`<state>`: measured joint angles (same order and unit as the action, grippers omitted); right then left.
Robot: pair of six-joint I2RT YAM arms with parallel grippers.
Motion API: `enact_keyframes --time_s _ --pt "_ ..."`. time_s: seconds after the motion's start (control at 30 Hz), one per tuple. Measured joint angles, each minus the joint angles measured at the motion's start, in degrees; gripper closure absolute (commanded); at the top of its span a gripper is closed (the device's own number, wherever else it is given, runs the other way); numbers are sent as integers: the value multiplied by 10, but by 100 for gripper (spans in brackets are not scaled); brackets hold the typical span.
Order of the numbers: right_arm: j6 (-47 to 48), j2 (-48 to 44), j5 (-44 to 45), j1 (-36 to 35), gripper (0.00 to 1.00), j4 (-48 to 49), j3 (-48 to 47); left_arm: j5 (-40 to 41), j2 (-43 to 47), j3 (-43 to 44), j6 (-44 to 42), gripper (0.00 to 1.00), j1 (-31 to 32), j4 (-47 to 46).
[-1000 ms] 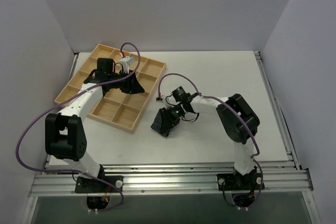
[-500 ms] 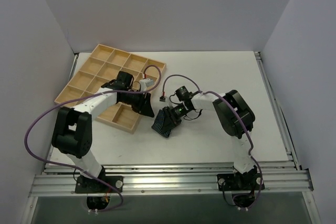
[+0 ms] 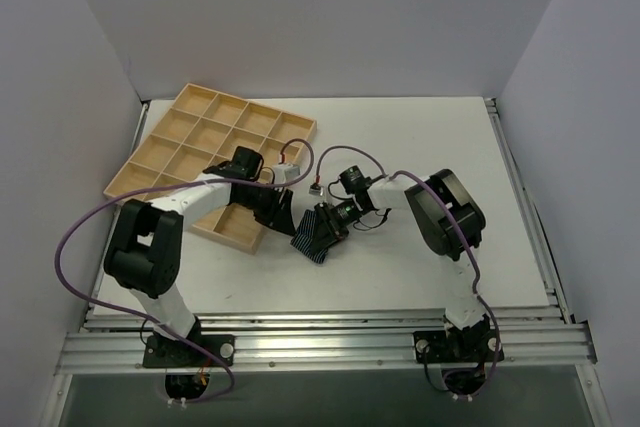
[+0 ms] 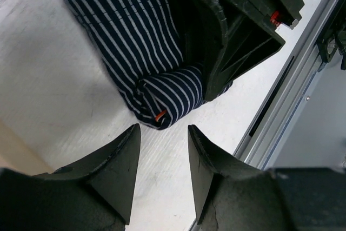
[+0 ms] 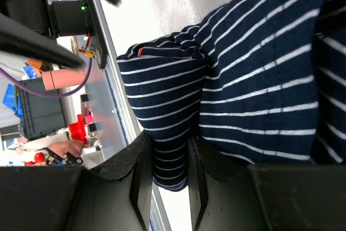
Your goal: Roll the underwear
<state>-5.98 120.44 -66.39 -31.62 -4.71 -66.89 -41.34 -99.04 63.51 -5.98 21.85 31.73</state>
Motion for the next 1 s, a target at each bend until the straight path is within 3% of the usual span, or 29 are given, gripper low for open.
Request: enact_keyframes --time_s 0.17,0.57,0.8,1.0 --pt "0 4 -7 2 97 0 -1 -10 -13 -5 2 46 20 -28" --pt "0 6 -9 2 97 -4 -5 -14 -66 32 -8 46 23 -19" --pt "0 8 -8 5 97 -9 -8 -19 -75 31 4 56 28 -19" --pt "-14 5 2 7 95 -9 -7 -24 -111 32 30 81 28 -18"
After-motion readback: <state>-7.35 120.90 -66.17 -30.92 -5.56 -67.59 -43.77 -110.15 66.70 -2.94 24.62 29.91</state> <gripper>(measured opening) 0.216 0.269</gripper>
